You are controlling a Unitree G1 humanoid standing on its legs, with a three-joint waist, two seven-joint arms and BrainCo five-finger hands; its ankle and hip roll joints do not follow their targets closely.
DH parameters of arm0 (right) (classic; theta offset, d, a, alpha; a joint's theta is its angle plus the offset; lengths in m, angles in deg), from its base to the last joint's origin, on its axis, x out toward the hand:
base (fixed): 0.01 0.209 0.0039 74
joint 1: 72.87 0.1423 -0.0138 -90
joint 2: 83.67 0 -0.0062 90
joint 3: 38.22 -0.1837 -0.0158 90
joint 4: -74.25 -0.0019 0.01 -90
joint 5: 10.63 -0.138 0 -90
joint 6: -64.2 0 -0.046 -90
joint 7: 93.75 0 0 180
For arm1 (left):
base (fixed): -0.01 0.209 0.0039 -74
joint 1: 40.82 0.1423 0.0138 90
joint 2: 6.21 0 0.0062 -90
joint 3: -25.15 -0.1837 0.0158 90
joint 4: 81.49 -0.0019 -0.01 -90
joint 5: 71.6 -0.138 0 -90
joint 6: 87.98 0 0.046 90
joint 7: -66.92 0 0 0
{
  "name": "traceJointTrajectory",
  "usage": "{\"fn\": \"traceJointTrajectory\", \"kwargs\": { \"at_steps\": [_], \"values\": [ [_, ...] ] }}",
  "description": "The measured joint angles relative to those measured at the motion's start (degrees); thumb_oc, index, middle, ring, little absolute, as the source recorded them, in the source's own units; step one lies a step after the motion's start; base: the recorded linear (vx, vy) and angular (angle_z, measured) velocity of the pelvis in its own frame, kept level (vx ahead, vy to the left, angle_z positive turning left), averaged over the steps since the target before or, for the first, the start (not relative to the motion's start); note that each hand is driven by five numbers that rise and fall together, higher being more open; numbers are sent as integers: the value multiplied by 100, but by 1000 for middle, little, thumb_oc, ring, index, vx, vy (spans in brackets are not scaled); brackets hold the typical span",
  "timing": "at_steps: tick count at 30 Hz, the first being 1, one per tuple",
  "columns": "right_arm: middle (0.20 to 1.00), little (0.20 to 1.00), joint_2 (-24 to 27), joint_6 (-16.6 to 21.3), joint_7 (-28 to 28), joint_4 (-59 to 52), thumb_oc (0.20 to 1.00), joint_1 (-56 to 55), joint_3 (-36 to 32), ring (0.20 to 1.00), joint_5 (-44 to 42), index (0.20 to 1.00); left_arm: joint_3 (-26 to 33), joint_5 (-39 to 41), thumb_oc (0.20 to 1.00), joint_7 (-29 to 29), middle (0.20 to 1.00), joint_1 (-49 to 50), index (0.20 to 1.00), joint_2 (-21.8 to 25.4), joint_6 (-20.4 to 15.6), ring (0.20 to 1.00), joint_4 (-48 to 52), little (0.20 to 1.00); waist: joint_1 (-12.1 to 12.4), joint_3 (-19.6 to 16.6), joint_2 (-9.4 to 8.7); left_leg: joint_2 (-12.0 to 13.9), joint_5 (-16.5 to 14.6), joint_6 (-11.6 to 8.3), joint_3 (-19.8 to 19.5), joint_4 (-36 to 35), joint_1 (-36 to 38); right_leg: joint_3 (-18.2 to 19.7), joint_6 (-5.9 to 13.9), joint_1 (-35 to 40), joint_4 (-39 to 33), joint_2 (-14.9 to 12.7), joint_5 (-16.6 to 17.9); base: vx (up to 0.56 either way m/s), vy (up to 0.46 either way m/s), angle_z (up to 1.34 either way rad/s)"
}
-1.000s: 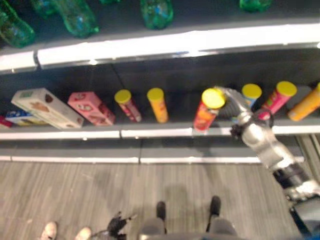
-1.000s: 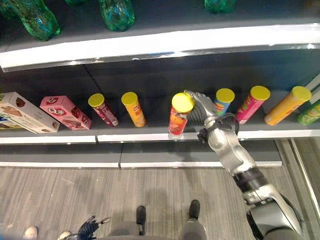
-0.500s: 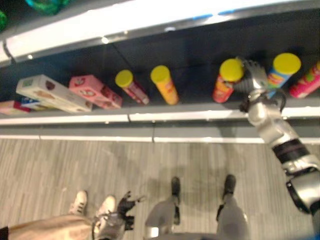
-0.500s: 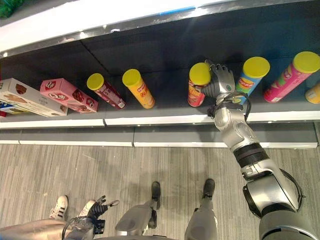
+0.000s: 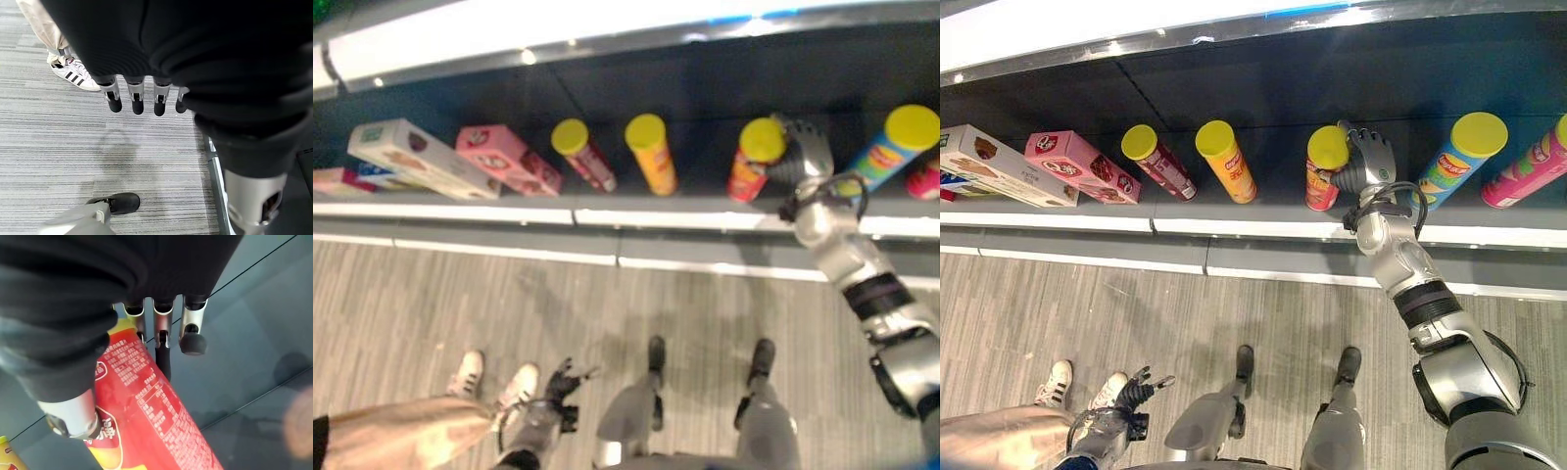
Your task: Put the goods on the table back onto the shelves and tidy them up.
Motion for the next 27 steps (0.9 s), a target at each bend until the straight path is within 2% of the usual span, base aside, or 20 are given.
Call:
{"fn": "traceJointTrajectory", "kwargs": {
  "at_steps": [27],
  "values": [
    [200, 200, 52, -95, -75, 104, 200, 130, 208, 200, 384, 200, 0, -1, 1000, 3, 1000, -3, 1000, -1, 0, 1000, -8, 1000, -10, 1, -4, 5, 17, -8, -5, 0, 17, -7, -1, 24, 1, 3, 1, 0, 0, 0]
  ]
}}
